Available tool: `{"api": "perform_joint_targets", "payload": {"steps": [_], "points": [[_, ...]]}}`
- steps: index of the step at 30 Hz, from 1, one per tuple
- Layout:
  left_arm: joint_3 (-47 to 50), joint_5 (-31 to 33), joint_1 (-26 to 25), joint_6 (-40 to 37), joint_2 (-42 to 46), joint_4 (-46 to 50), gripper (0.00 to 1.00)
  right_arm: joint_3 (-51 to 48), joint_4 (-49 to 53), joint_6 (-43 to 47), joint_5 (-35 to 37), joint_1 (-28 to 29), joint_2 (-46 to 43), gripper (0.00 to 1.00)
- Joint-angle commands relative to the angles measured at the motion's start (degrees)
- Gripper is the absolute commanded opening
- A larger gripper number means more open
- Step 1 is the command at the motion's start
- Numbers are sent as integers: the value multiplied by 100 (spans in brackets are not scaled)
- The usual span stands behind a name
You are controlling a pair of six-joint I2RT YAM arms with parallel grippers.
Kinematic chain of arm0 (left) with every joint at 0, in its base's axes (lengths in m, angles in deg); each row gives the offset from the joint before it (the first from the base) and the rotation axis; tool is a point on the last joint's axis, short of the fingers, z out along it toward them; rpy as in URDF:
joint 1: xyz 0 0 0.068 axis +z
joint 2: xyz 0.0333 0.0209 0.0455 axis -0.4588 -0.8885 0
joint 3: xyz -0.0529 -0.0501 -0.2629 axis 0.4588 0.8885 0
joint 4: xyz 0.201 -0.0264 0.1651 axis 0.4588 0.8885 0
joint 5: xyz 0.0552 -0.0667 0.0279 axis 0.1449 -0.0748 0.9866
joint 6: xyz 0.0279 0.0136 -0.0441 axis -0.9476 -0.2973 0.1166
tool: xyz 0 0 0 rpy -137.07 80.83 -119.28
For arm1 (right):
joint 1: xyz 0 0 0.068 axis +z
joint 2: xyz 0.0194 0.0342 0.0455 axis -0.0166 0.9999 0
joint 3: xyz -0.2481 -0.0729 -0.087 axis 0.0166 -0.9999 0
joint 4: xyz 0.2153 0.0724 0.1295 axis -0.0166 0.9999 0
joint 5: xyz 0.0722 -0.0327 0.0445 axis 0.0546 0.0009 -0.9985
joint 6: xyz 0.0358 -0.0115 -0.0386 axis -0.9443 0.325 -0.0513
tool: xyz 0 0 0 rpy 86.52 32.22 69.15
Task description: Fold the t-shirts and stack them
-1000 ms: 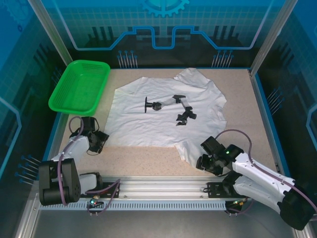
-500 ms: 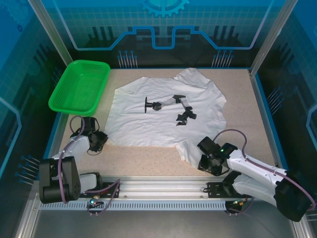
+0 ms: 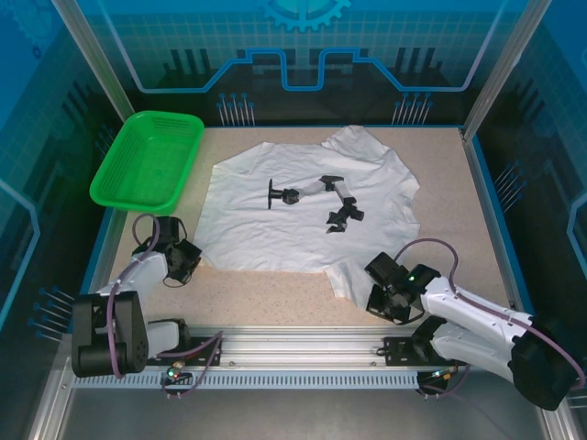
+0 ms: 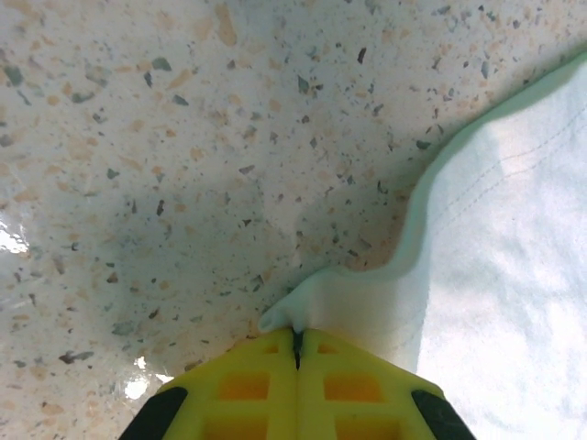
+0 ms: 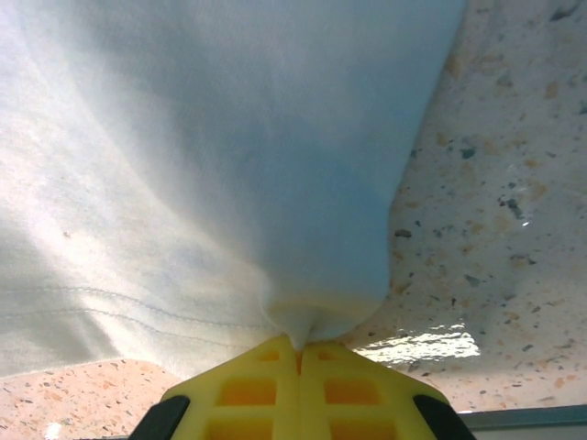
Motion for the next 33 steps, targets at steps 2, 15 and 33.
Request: {"api": "perform_joint_targets", "payload": {"steps": [2,15,33], "points": [[97,168,-116,-64,454,358,0,233,492,110,266,106,-234,0],[530,167,-429,130,2065,1550,0,723,1969,-84,600,247,-1021,0],[234,35,-722,499,2798,1755,0,1947,2347,307,1415,192,-817,0]]}}
